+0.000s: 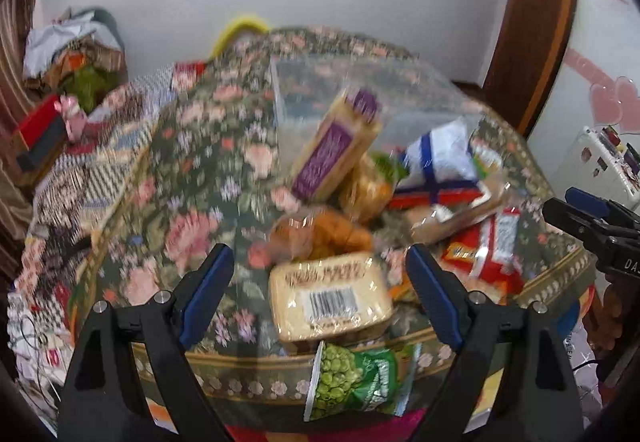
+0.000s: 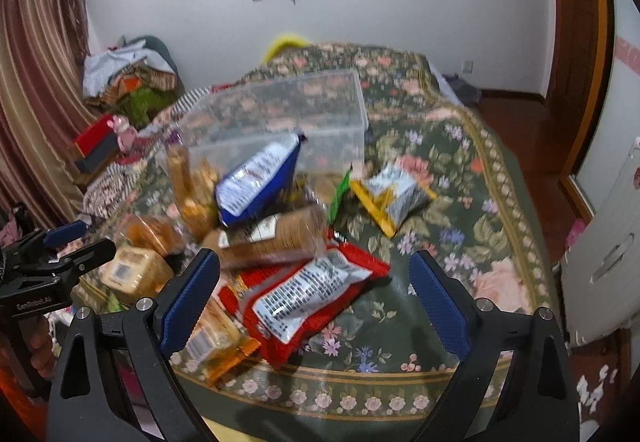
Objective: Organize snacks
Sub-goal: 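Grasp the red-and-white snack bag with the right gripper while the left gripper grasps the cracker box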
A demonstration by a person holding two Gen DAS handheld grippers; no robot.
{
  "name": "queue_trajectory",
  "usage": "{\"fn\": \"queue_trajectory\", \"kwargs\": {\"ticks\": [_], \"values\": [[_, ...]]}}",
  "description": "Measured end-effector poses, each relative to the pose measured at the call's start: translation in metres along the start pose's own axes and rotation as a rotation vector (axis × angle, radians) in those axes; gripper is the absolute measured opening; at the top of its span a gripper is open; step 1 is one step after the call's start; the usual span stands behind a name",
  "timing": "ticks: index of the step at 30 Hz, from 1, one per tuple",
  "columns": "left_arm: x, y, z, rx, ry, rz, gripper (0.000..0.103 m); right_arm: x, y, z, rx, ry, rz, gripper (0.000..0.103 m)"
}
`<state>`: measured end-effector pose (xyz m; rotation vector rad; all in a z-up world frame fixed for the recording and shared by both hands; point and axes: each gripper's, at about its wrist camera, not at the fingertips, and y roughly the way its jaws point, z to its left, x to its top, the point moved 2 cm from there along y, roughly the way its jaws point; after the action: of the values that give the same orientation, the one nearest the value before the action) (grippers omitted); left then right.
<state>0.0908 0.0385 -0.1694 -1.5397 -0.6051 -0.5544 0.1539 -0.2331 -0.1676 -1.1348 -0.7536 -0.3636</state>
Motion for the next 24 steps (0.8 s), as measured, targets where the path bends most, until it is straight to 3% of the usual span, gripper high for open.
{"fn": "queue_trajectory", "kwargs": {"ticks": [14, 18, 22, 24], "values": [[-0.02, 0.046, 0.002, -0.036, -0.043, 0.144, 0.094, -0.017, 0.051, 0.009, -0.011, -0.015, 0.159, 0.095], [-0.023, 0.054, 0.005, -0.071, -0.084, 0.164, 0.094, -0.018, 0.057, 0.008, 0.029, 0.017, 0.191, 0.095], [-0.024, 0.058, 0.008, -0.098, -0.115, 0.166, 0.084, -0.018, 0.06, 0.009, 0.012, 0.0, 0.194, 0.097], [-0.024, 0.059, 0.008, -0.101, -0.119, 0.162, 0.083, -0.019, 0.062, 0.006, 0.018, 0.005, 0.199, 0.097]]}}
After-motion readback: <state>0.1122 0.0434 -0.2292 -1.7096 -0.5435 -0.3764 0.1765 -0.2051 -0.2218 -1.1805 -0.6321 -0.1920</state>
